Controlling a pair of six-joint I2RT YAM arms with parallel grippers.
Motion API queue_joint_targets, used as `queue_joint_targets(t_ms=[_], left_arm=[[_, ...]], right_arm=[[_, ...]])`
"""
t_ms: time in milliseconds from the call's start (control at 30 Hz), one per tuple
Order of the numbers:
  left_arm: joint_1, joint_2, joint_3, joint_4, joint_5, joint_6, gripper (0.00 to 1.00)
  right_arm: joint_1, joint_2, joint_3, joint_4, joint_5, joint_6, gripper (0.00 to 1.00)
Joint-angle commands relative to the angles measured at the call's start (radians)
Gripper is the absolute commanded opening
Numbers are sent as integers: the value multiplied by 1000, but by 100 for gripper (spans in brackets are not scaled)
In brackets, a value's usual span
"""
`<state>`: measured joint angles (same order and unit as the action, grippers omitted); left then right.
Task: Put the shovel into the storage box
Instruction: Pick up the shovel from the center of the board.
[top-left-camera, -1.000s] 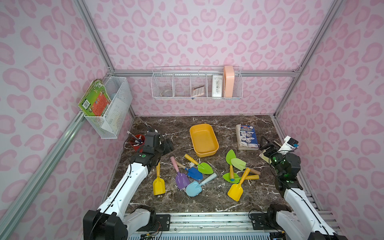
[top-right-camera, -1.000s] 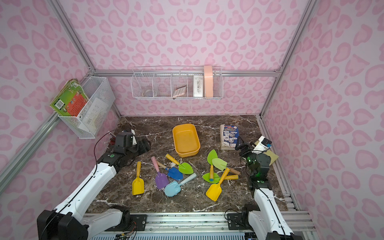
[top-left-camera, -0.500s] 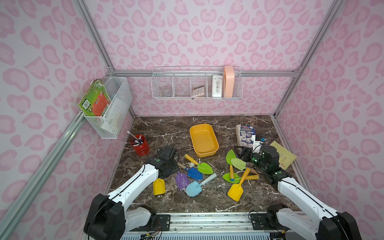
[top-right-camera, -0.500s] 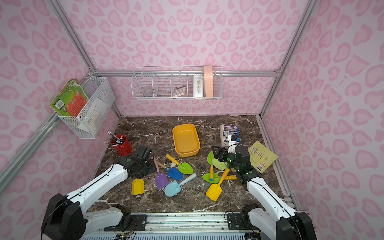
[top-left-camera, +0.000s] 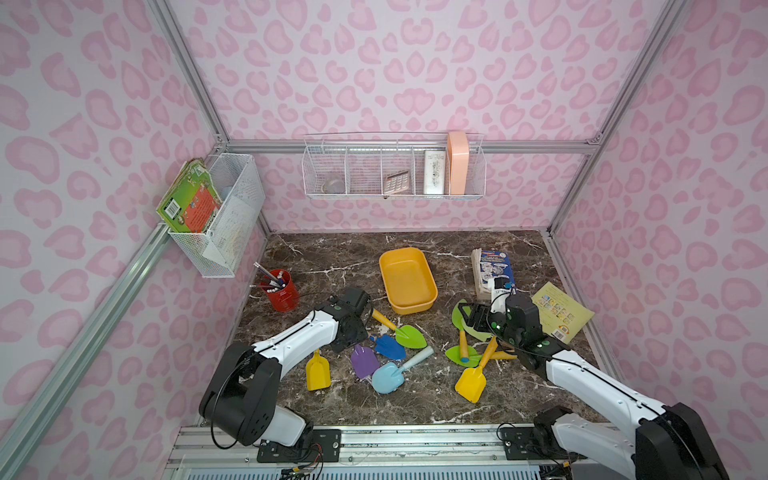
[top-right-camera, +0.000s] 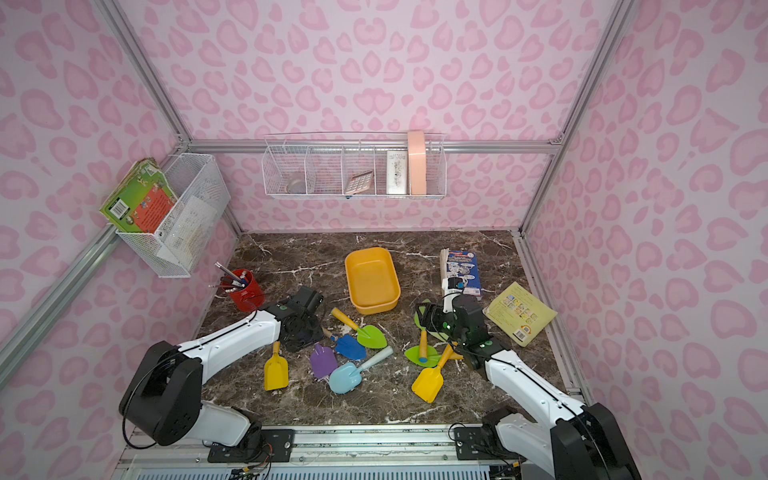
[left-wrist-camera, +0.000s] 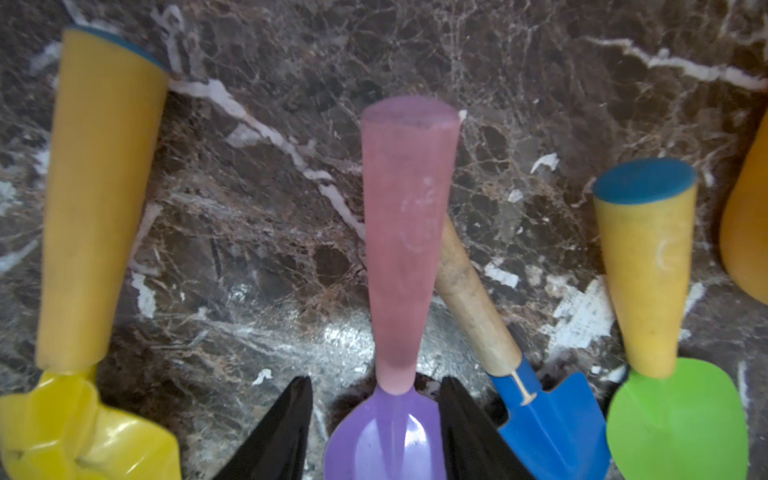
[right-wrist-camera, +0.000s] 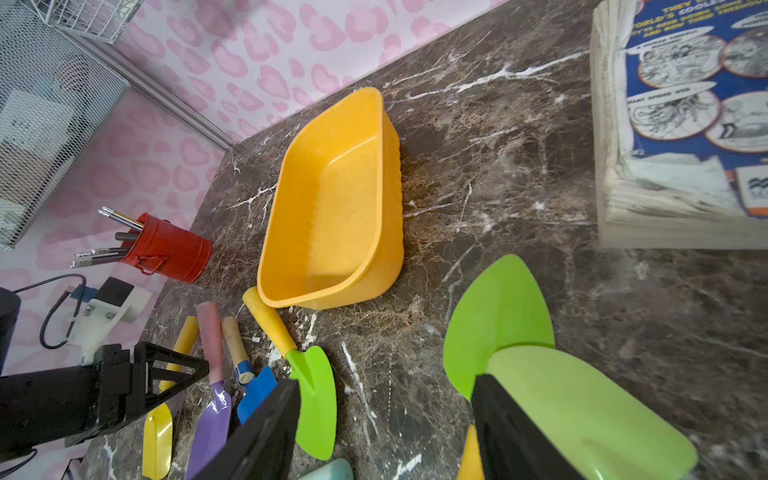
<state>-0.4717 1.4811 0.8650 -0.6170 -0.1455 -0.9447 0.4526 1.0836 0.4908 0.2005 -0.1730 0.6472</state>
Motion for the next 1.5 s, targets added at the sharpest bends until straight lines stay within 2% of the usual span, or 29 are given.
queue_joint_targets(t_ms=[0,200,733,800,1033,1100,1300,1467], left_arm=[[-1,12,4,-6,-26,-16,54],[-1,64,22,9,-25,-9,47],[-12,110,23,18,-20,-22,46],[-13,113,22,19,-21,-25,37],[-15,84,22,-8,-46,-13,36],[-15,78,23,-18,-60,-3,33],[-18,72,25,-41,-61,-31,51],[-38,67,0,-15,-82,-57,52]], right_arm=[[9,1,4,7,19,-4,69],[26,27,3,23,16,6,69],[44,47,-4,39,31,20,68],[45,43,-4,34,35,20,68],[45,25,-15,31,40,23,68],[45,23,-16,30,41,23,68],[46,10,-19,24,47,25,69],[44,0,-15,14,56,19,69]])
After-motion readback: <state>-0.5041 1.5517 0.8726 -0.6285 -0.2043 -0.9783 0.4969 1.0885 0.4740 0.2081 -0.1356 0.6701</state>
